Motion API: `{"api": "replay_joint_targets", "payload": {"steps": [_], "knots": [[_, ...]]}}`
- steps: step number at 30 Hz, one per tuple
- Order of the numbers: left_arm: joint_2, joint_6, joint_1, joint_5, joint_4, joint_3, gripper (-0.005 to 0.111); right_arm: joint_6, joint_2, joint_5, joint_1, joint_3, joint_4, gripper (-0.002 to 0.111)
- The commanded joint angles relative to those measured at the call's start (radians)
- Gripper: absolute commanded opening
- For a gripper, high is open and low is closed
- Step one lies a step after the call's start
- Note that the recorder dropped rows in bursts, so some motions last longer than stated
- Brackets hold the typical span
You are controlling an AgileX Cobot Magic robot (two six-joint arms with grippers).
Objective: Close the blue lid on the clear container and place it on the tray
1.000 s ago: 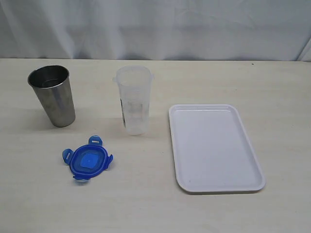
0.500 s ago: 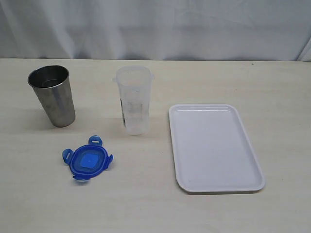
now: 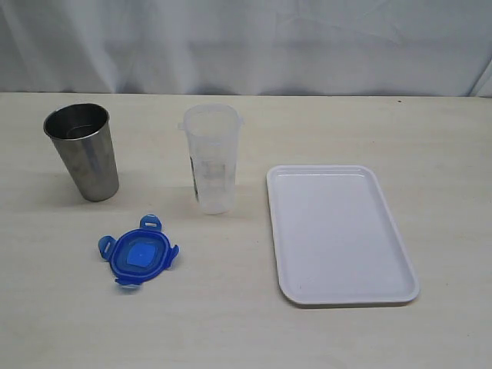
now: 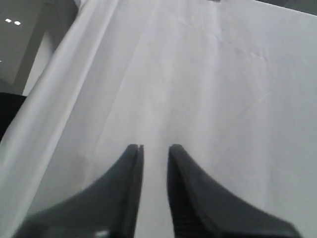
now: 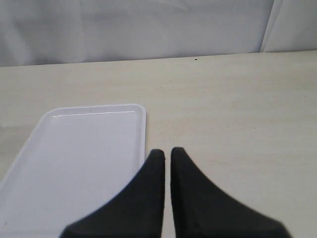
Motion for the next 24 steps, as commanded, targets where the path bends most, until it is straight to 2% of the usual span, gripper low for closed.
{"api": "replay_joint_targets", "payload": {"steps": [1, 2, 4, 5, 7, 13, 17, 24], "knots": [[0.122, -0.067, -0.002, -0.032, 0.123, -0.047, 0.056, 0.003, -0.005, 0.001, 0.002, 0.002, 0.004, 0.005], [0.161, -0.067, -0.002, -0.038, 0.122, -0.056, 0.07, 0.003, -0.005, 0.001, 0.002, 0.002, 0.004, 0.005], [0.249, -0.067, -0.002, -0.082, 0.129, -0.056, 0.089, 0.003, -0.005, 0.001, 0.002, 0.002, 0.004, 0.005], [0.295, -0.067, -0.002, -0.092, 0.15, -0.056, 0.097, 0.003, -0.005, 0.001, 0.002, 0.002, 0.004, 0.005], [0.393, -0.069, -0.002, -0.119, 0.209, -0.056, 0.103, 0.003, -0.005, 0.001, 0.002, 0.002, 0.004, 0.005], [0.694, -0.062, -0.002, -0.271, 0.236, -0.056, 0.103, 0.003, -0.005, 0.001, 0.002, 0.002, 0.004, 0.005], [0.907, 0.005, -0.002, -0.375, 0.316, -0.056, 0.103, 0.003, -0.005, 0.001, 0.002, 0.002, 0.004, 0.005], [1.277, 0.112, -0.002, -0.641, 0.321, -0.056, 0.102, 0.003, -0.005, 0.001, 0.002, 0.002, 0.004, 0.005]]}}
